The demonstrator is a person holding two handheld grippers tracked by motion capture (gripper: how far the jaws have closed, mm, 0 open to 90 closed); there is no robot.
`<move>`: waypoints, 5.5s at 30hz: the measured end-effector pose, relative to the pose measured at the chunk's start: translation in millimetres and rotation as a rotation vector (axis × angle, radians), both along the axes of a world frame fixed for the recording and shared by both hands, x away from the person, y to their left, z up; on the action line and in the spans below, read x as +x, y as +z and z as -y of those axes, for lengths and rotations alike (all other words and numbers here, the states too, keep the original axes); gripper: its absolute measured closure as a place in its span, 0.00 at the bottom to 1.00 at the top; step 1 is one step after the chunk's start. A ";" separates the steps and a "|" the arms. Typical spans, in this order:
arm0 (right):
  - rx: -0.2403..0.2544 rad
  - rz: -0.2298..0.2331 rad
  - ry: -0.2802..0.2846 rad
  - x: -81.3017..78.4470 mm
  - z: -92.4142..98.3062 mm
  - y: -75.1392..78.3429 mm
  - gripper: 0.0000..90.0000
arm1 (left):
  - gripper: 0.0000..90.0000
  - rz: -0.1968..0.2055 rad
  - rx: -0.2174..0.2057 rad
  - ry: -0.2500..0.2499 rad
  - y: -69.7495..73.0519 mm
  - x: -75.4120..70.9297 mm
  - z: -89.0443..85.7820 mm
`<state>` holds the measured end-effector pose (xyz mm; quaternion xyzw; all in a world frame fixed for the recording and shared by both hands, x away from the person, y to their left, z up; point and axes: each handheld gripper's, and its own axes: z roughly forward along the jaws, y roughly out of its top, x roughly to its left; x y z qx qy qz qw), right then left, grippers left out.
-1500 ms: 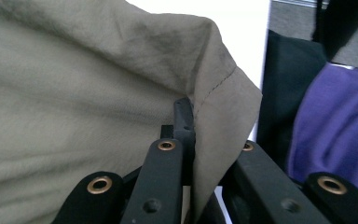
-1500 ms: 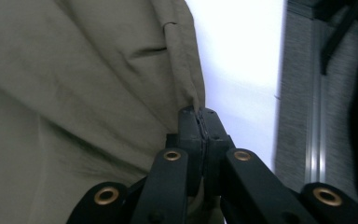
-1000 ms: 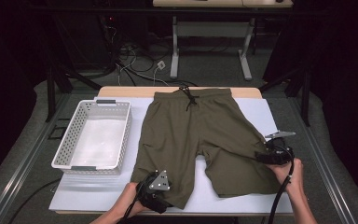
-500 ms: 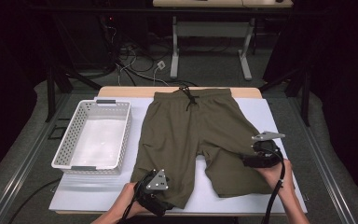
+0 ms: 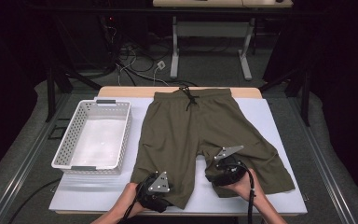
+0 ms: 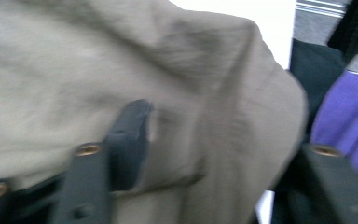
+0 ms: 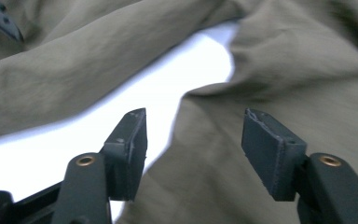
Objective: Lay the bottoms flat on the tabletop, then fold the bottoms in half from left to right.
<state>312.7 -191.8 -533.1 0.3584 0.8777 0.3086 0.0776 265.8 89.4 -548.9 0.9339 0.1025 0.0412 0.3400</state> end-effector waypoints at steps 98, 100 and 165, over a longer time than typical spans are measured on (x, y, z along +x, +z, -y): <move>0.044 0.233 -0.072 -10.2 28.1 19.6 0.10 | 0.19 -0.078 -0.006 0.632 10.0 -4.3 -99.1; 0.039 0.234 -0.072 -10.3 27.9 19.6 0.11 | 0.26 -0.094 0.007 0.626 6.7 -3.1 -98.2; 0.048 0.223 -0.089 24.6 -13.8 29.0 0.17 | 0.99 0.097 -0.125 0.276 21.2 -19.8 5.8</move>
